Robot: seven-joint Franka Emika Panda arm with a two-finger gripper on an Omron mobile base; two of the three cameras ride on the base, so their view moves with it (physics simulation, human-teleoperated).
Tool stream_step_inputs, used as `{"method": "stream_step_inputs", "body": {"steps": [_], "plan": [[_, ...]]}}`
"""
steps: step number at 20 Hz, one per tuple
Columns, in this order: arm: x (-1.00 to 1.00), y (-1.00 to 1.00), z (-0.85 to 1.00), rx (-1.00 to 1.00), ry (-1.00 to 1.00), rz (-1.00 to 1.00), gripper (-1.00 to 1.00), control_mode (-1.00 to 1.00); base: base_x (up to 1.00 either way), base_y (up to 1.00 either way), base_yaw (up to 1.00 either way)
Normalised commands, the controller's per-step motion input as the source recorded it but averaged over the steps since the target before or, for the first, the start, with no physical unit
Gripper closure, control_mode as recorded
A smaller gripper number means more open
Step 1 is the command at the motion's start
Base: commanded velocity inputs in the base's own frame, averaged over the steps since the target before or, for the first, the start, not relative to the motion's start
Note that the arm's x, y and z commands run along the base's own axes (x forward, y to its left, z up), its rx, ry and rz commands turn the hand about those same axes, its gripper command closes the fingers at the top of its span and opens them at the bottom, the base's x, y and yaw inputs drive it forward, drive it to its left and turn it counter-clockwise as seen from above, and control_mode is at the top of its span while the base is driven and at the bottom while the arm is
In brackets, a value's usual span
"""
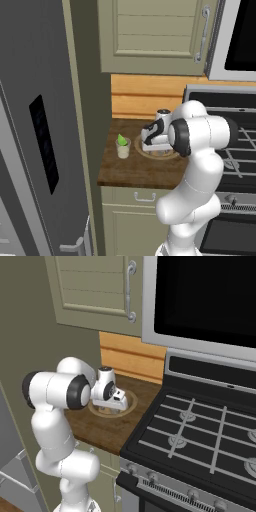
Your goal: Grab a lemon wedge from the fridge and one ice cube from the ice bowl, and put them in the glass of lemonade.
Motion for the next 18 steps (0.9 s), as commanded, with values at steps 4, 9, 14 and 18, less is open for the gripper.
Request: {"method": "stream_step_inputs", "body": {"steps": [4,9,14,18], "plan": [[0.00,0.00,-0.20,0.00,0.00,0.00,-1.00,-1.00,0.00,0.00,0.00],[0.00,0.00,0.00,0.00,0.00,0.00,1.00,-1.00,0.00,0.00,0.00],[0.00,0.00,0.00,0.00,0.00,0.00,1.00,-1.00,0.00,0.00,0.00],[0.00,0.00,-0.01,0.00,0.01,0.00,1.00,-1.00,0.00,0.00,0.00]]}}
